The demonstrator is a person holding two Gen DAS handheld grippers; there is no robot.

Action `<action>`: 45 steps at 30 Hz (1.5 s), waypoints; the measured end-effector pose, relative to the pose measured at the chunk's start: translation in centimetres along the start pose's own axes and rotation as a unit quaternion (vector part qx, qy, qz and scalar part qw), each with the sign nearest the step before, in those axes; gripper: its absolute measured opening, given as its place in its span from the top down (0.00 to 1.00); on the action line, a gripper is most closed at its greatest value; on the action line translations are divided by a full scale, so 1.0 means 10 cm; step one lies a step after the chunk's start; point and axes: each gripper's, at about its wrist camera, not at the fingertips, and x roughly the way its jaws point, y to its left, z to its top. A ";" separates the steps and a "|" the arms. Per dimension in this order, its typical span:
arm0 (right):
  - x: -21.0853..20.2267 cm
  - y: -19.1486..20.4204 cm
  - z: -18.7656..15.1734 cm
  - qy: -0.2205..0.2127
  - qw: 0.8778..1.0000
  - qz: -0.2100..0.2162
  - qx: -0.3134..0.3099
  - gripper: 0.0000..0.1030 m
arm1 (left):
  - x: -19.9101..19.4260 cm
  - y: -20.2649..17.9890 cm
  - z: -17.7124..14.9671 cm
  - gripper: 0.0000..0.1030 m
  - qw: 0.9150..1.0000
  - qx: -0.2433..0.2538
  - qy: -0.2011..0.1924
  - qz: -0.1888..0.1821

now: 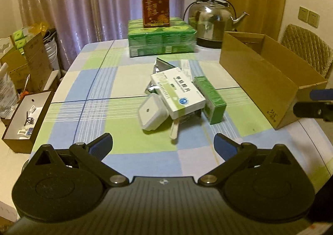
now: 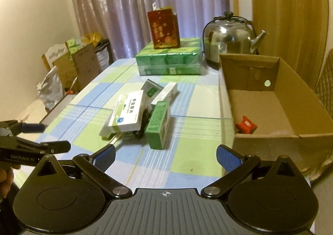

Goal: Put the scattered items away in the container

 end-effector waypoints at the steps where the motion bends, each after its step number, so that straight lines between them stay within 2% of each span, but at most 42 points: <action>1: 0.02 0.02 -0.01 0.002 1.000 0.000 -0.001 0.02 | 0.01 0.02 0.00 0.01 1.000 -0.002 0.000 0.001; 14: 0.31 0.18 0.01 0.022 0.999 0.008 -0.022 0.03 | 0.20 0.16 -0.01 0.01 1.000 -0.009 0.010 -0.003; 18: 0.41 0.24 0.04 0.028 0.999 0.011 -0.030 0.03 | 0.32 0.20 0.06 0.01 1.000 0.018 0.014 -0.008; 22: 0.52 0.30 0.08 0.033 0.998 0.012 -0.042 0.03 | 0.47 0.25 0.13 0.01 0.997 0.069 0.017 -0.032; 27: 0.72 0.39 0.14 0.041 0.997 0.012 -0.064 0.03 | 0.73 0.30 0.20 0.01 0.982 0.169 0.011 -0.081; 31: 0.91 0.48 0.20 0.047 0.996 0.009 -0.077 0.03 | 0.98 0.41 0.22 0.02 0.970 0.212 0.019 -0.115; 37: 1.24 0.63 0.27 0.052 0.995 0.005 -0.087 0.03 | 1.27 0.59 0.24 0.04 0.962 0.235 0.016 -0.141; 40: 1.41 0.70 0.32 0.054 0.994 0.009 -0.093 0.09 | 1.38 0.65 0.27 0.07 0.958 0.242 0.014 -0.155; 45: 1.67 0.79 0.41 0.060 0.993 0.013 -0.101 0.13 | 1.57 0.69 0.31 0.12 0.946 0.271 0.018 -0.176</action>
